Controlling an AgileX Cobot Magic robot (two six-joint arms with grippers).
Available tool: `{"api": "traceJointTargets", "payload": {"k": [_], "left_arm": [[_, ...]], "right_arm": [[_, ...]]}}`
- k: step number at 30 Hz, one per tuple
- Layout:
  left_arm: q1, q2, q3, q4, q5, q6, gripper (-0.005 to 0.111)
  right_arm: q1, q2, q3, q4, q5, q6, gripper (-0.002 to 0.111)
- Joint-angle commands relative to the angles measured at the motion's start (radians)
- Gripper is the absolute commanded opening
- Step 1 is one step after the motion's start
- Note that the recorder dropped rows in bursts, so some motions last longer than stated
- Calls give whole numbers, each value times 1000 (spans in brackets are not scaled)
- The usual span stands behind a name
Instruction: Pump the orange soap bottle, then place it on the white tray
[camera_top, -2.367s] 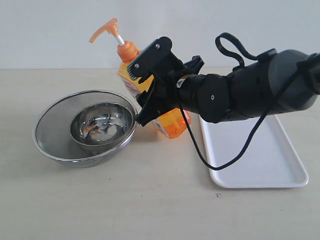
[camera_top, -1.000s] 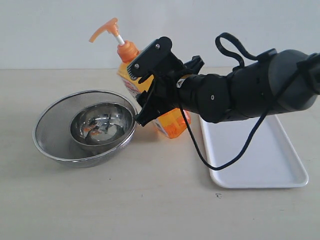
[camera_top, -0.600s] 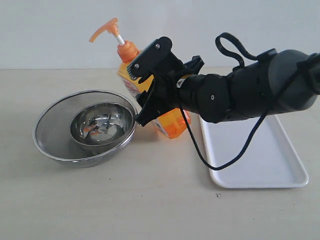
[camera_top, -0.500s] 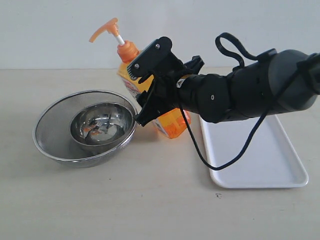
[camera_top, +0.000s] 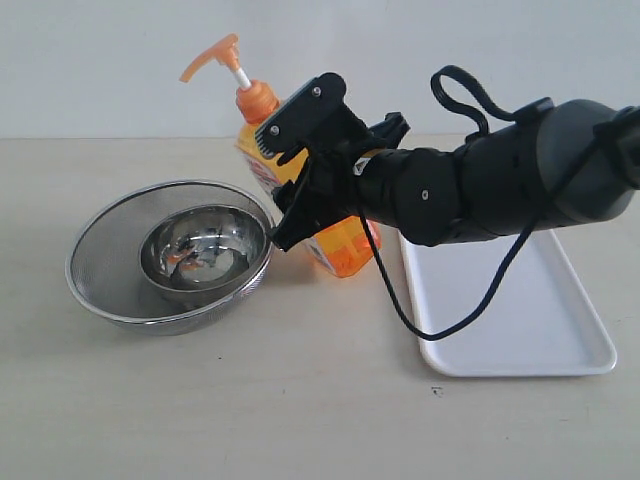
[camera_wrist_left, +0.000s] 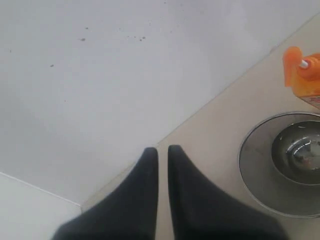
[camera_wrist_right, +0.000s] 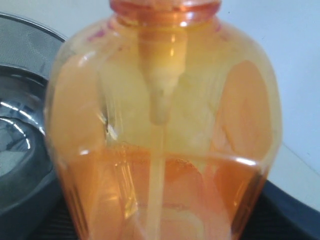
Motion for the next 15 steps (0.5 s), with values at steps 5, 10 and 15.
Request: {"api": "traceJointTargets", "payload": {"k": [5, 10, 15], "left_arm": [[2, -87, 87, 12, -12, -66, 5], [2, -147, 120, 16, -14, -77, 5], [2, -246, 202, 65, -23, -139, 5]], "right_arm": [[2, -11, -6, -1, -40, 7, 0], [2, -11, -6, -1, -40, 15, 0], [2, -11, -6, -1, -40, 15, 0]]}}
